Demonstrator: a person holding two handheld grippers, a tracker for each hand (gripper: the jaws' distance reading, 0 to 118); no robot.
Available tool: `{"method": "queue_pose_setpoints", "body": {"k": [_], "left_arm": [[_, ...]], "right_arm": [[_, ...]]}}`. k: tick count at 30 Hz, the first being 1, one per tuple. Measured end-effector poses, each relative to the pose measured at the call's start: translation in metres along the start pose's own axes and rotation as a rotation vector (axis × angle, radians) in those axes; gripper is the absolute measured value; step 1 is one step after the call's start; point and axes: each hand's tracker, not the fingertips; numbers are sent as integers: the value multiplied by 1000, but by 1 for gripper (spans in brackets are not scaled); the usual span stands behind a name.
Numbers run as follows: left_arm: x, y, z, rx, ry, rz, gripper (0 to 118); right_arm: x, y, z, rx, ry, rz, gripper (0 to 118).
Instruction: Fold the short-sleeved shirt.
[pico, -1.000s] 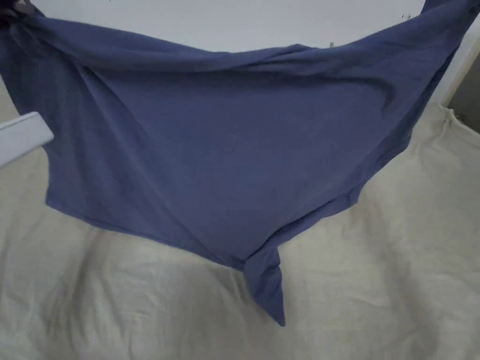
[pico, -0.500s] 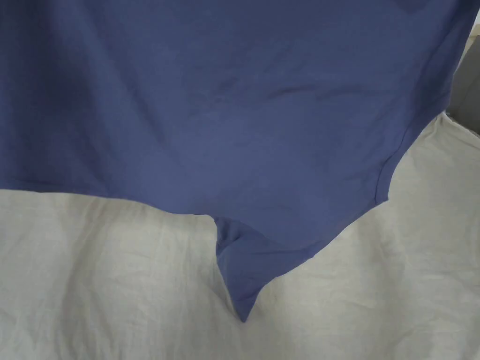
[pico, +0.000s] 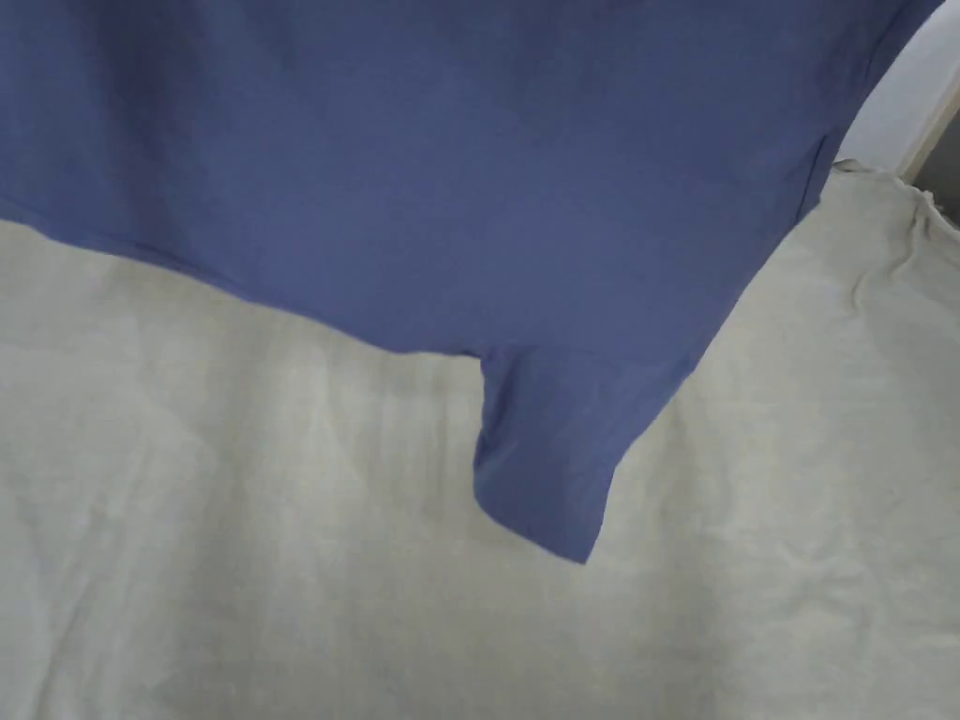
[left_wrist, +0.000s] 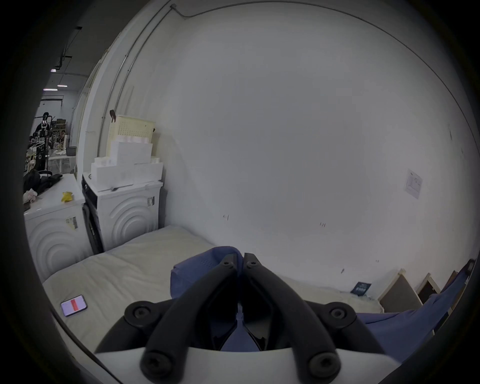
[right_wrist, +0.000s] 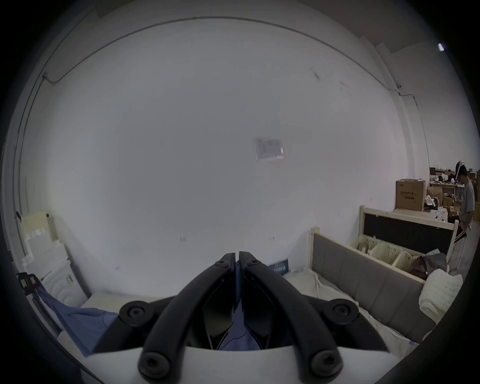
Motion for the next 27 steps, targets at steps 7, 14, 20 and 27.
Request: {"method": "queue_pose_setpoints", "body": {"k": [7,14,20,27], "left_arm": [[33,-8,-41,106,-6,9,0],[32,-76,-87,7,1,-70,0],[8,-180,-110,-182,16,-143,0],[-38,-311,-97,-435,26,-193,0]], "right_arm": [[-30,30,-64,140,-25,4,2],[-30,-14,-88,89,-14,58,2],[-11,-99,-112,-118,18,95,2],[20,-239,-92,-371,21,51,2]]}}
